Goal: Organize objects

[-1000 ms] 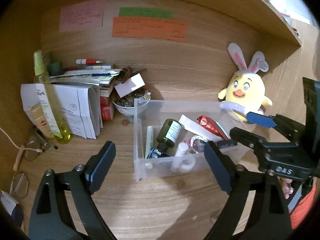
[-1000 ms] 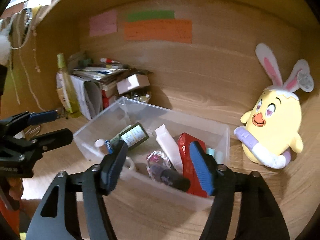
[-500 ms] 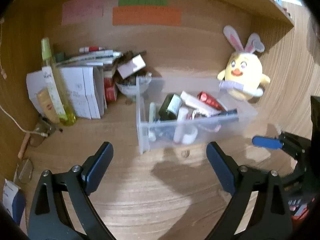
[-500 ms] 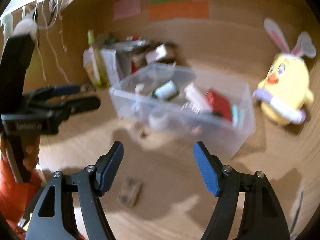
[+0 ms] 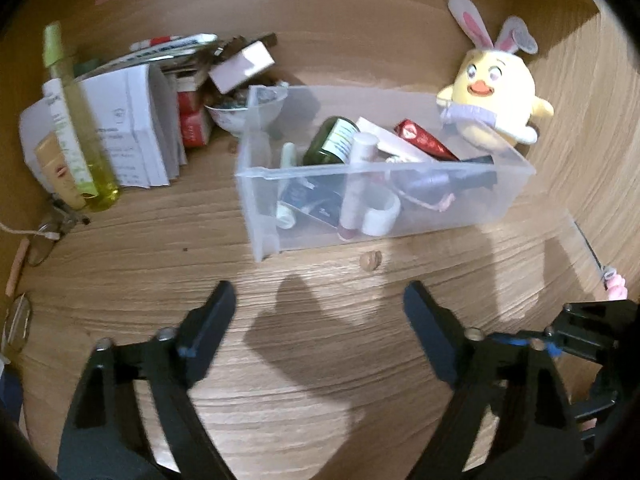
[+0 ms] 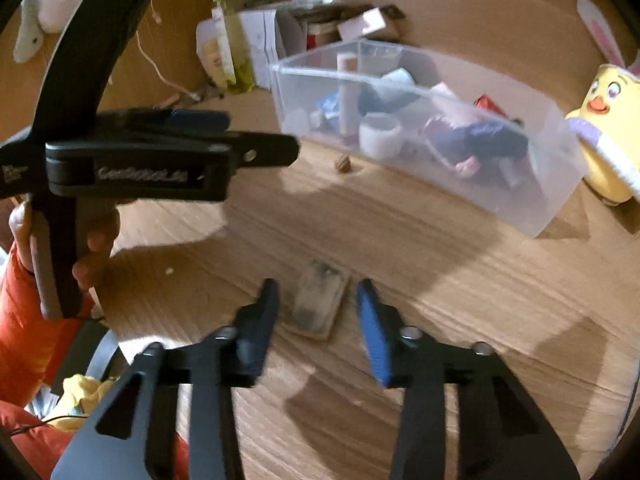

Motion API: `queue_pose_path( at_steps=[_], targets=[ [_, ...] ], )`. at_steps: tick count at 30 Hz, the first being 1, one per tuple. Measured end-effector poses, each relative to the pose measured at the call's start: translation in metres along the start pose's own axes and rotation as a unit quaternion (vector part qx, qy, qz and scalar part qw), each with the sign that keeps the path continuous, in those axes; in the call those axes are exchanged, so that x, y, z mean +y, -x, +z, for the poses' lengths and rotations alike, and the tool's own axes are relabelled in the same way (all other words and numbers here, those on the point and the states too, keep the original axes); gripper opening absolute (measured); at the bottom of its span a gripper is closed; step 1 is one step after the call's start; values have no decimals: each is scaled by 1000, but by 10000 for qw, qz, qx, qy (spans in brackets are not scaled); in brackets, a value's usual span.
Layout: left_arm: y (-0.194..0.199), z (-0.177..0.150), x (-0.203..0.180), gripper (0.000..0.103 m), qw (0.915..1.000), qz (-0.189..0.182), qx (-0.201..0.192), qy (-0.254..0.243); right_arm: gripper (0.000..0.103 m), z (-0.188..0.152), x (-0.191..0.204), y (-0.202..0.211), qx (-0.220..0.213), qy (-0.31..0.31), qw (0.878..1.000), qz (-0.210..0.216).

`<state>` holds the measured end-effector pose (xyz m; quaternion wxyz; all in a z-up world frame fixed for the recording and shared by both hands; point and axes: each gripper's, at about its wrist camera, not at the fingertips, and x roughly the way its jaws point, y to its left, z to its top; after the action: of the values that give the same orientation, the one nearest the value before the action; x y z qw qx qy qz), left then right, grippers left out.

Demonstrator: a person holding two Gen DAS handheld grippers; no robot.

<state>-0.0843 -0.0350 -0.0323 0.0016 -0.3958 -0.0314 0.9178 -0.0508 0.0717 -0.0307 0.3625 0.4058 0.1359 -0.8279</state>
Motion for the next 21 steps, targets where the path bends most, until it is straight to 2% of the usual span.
queue_pose_path(
  at_steps=[1, 2, 5, 7, 12, 16, 18, 19, 21],
  targets=[
    [-4, 1, -2, 76, 10000, -25, 42, -28, 24, -1, 2, 1, -30, 57, 10000, 11],
    [-8, 2, -5, 74, 9999, -48, 77, -59, 24, -1, 2, 1, -32, 85, 9999, 49],
    [-20, 7, -14, 65, 9996, -65, 176, -200, 23, -3, 0, 3, -112, 45, 9999, 89],
    [-26, 11, -18, 63, 9993, -114, 206, -274, 23, -2, -3, 7, -184, -24, 9998, 92],
    [-42, 19, -24, 50, 9988, -190, 333, -293, 23, 5, -20, 22, -416, -206, 9989, -101],
    [-50, 23, -29, 35, 9983, -218, 429, -330, 23, 10, -36, 35, -584, -368, 9972, -290],
    [-51, 23, -32, 23, 9978, -259, 476, -384, 23, 14, -43, 38, -648, -450, 9962, -358],
    [-51, 23, -33, 12, 9975, -288, 512, -400, 23, 15, -48, 41, -689, -509, 9956, -377],
    [-49, 22, -35, 12, 9976, -281, 476, -421, 23, 20, -54, 43, -766, -610, 9944, -410]
  ],
)
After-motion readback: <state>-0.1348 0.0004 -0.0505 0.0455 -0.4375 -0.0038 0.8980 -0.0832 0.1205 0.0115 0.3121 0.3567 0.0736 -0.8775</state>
